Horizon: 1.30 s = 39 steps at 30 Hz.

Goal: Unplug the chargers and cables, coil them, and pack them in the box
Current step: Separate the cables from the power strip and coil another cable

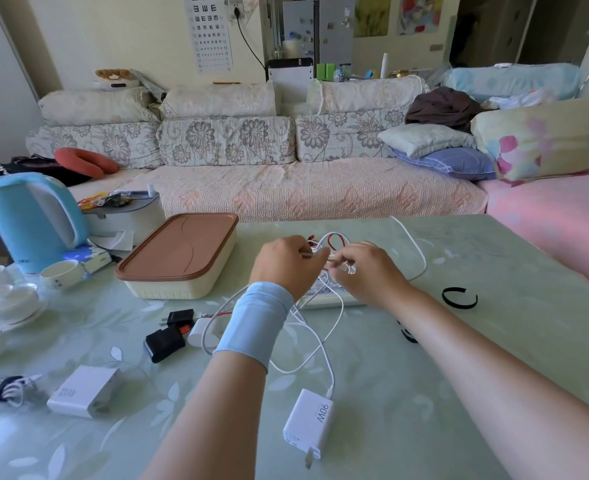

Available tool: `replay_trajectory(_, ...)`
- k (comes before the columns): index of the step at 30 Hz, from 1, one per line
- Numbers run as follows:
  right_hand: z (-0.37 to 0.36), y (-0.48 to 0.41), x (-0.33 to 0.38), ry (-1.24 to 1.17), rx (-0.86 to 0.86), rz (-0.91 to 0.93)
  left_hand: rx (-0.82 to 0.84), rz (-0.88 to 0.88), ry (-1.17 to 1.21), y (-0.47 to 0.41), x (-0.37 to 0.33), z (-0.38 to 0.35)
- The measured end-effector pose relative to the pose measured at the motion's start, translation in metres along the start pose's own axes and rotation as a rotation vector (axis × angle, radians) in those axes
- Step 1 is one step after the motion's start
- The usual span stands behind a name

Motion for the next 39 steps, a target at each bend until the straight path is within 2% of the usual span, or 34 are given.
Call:
replay_trajectory(5,-0.013,-0.014,-0.058,0.093,0.107,-0.241,-0.154,0.046,0.148,-0.005,0.020,0.034)
replay_trajectory(8,-0.026,-0.015,-0.083,0.149,0.214,-0.312,-0.327,0.089,0.400,-0.002,0.043,0.056)
replay_trajectory(11,-0.029,-0.015,-0.089,0.172,0.215,-0.353,-0.408,0.136,0.654,-0.001,0.060,0.059)
replay_trajectory(14,-0.025,-0.023,-0.072,0.181,0.141,-0.295,-0.335,0.146,0.776,-0.006,0.062,0.047)
replay_trajectory(18,-0.019,-0.029,-0.041,0.011,-0.032,-0.188,-0.035,-0.021,0.640,-0.011,0.028,0.029)
replay_trajectory(21,-0.022,-0.030,-0.026,-0.021,-0.031,-0.156,0.072,-0.088,0.587,-0.005,0.006,0.033)
replay_trajectory(25,-0.016,-0.026,-0.017,-0.074,-0.055,-0.169,0.017,-0.085,0.739,-0.005,-0.001,0.065)
replay_trajectory(31,0.008,-0.017,-0.006,-0.193,-0.100,-0.217,-0.288,0.142,1.315,0.001,0.032,0.101)
replay_trajectory(32,0.011,-0.017,-0.001,-0.213,-0.092,-0.208,-0.364,0.167,1.313,0.003,0.037,0.108)
replay_trajectory(34,0.015,-0.016,0.006,-0.206,-0.078,-0.204,-0.492,0.193,1.084,0.006,0.049,0.121)
replay_trajectory(37,0.014,-0.013,0.005,-0.150,-0.036,-0.247,-0.472,0.258,0.432,0.005,0.067,0.114)
replay_trajectory(39,0.014,-0.012,0.008,-0.061,-0.008,-0.238,-0.478,0.228,0.104,0.010,0.061,0.108)
Point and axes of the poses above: each hand's wrist, its own y-axis away from the middle knuckle, its own z-axis out of the back of the hand, x = y × z, the point moved 10 cm from there along -y, towards the middle knuckle, and after that the axes turned 3 degrees about -y, right-handed, at the moved point
